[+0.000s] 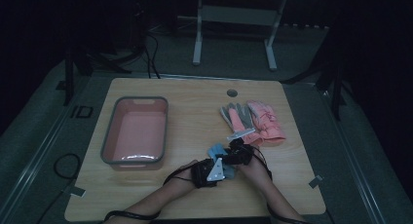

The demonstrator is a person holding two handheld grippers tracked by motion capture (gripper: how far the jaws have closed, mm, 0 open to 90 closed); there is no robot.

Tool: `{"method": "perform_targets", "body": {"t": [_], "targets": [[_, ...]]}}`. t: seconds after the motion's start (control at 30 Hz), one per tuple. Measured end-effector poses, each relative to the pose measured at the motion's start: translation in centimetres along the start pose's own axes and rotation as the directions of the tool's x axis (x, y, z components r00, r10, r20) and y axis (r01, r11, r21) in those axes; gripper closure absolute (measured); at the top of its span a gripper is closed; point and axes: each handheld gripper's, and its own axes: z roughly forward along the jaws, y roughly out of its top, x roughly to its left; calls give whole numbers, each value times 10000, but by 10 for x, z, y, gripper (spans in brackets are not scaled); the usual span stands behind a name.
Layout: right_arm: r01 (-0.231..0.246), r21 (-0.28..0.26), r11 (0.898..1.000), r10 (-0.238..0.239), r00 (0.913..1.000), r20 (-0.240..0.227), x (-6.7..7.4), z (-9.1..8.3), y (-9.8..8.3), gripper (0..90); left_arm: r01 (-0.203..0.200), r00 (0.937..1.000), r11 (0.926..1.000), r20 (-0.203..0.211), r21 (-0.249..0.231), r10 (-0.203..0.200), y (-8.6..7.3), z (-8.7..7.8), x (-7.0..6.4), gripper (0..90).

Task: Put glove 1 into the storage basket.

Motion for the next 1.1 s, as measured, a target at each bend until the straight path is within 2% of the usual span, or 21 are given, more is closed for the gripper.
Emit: {"method": "perform_targets", "body": {"t": [0.1, 0.17, 0.27, 0.33, 0.57, 0.73, 0.9, 1.1], "targets": [[-437, -14, 9990, 436, 9982, -399, -4, 0, -1, 754, 325, 9991, 9994, 256, 78, -327, 2, -1, 4, 766], [-747, -120, 9971, 741, 9961, -478, -5, -2, 0, 777, 445, 9984, 9990, 351, 85, -448, 4, -4, 6, 774], [-687, -159, 9975, 680, 9967, -441, -2, -6, 4, 792, 504, 9975, 9986, 482, 148, -511, 7, -10, 10, 780], [-637, -292, 9975, 624, 9971, -446, 0, -9, 8, 793, 348, 9985, 9992, 408, 183, -355, 11, -14, 12, 784], [-467, -867, 9951, 417, 9974, -588, 8, -25, 29, 796, 244, 9992, 9994, 323, 242, -252, 21, -35, 24, 786], [-363, -1120, 9930, 272, 9963, -821, 10, -33, 45, 795, -10, 9999, 9993, 157, 377, 4, 26, -51, 32, 787], [-386, -1284, 9910, 256, 9945, -1017, 15, -36, 61, 795, -49, 9999, 9989, 106, 457, 45, 28, -68, 41, 786], [-110, -1386, 9903, -41, 9941, -1086, 25, -34, 78, 795, -97, 9999, 9983, -77, 579, 102, 25, -85, 47, 786]]}}
